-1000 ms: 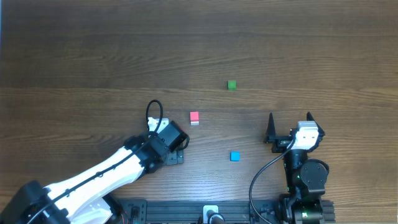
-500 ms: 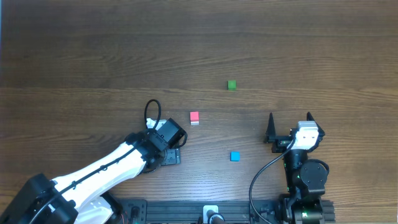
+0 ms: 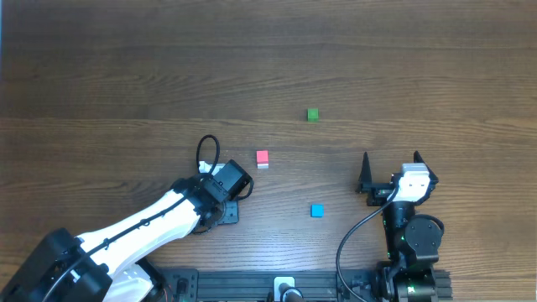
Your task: Stack Cubes
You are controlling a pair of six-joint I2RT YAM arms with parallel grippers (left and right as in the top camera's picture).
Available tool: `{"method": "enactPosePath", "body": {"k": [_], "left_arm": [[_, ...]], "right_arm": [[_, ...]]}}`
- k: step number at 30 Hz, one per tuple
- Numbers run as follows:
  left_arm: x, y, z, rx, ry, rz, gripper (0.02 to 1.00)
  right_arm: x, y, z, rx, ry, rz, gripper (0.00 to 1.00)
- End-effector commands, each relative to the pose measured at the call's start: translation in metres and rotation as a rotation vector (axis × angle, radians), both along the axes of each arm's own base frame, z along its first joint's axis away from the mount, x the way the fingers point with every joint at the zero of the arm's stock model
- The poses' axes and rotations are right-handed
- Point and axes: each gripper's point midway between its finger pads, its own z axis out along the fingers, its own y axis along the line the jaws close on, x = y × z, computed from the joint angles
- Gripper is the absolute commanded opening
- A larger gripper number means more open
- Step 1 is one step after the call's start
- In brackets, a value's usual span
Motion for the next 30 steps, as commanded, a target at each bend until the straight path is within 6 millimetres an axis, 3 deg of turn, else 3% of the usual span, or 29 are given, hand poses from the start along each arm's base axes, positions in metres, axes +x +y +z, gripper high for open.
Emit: {"method": "enactPosePath", "body": {"k": [1, 16, 20, 25, 30], "left_arm": [[-0.005, 0.003, -0.006, 0.005, 0.028, 0.015, 0.461], [-0.005, -0.001, -0.006, -0.013, 0.032, 0.017, 0.189], [0.002, -0.008, 0.002, -0.05, -0.007, 0.016, 0.117], [0.035, -0.028, 0.042, -0.089, -0.106, 0.021, 0.075], [0.075, -0.05, 0.096, -0.107, -0.171, 0.042, 0.066]], "right_arm": [[0.0, -0.002, -0.002, 0.003, -0.002, -0.012, 0.993], [0.0, -0.002, -0.002, 0.003, -0.003, -0.012, 0.991], [0.0, -0.002, -0.002, 0.003, -0.002, -0.012, 0.991], [0.0, -0.002, -0.002, 0.003, -0.002, -0.012, 0.993], [0.0, -0.002, -0.002, 0.003, -0.002, -0.012, 0.993]]}}
